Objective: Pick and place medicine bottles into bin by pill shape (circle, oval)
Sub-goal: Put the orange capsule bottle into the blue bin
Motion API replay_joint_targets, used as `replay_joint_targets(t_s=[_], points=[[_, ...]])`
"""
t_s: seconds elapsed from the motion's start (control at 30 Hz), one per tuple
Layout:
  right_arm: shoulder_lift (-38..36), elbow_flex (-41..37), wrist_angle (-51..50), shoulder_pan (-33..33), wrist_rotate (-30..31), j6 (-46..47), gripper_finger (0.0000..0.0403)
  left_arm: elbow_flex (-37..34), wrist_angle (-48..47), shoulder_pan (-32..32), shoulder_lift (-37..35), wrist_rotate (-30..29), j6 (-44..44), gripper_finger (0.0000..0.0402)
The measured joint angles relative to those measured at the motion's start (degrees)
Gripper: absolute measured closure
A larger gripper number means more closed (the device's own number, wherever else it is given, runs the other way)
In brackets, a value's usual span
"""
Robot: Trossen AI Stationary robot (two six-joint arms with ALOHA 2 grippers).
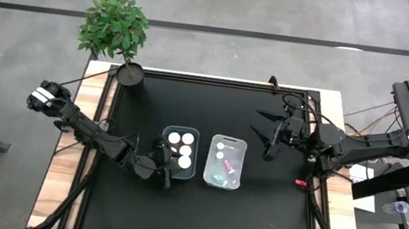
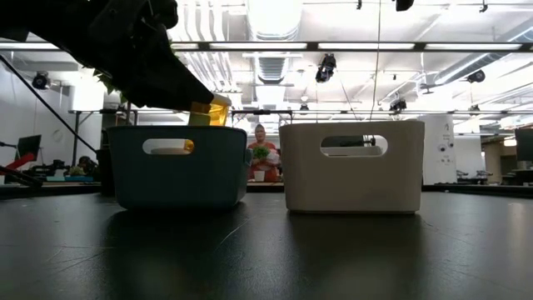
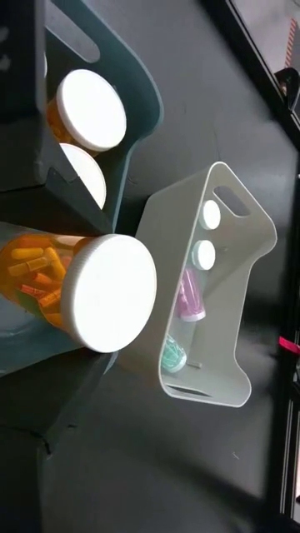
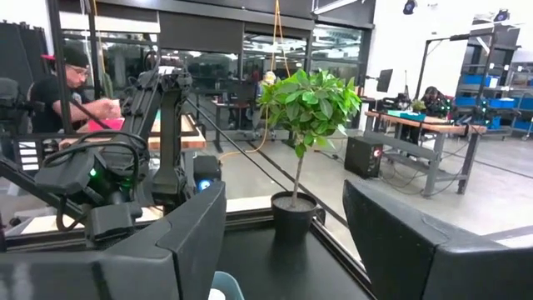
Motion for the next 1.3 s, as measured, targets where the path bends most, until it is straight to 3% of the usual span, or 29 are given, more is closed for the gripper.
replay_joint_targets(t_s=[1.3], points=[[0.02, -0.02, -3.48, 0.0, 0.02, -0.17, 0.0172, -0.07, -0.04, 0.0, 0.0, -0.15, -2.97, 0.0191]])
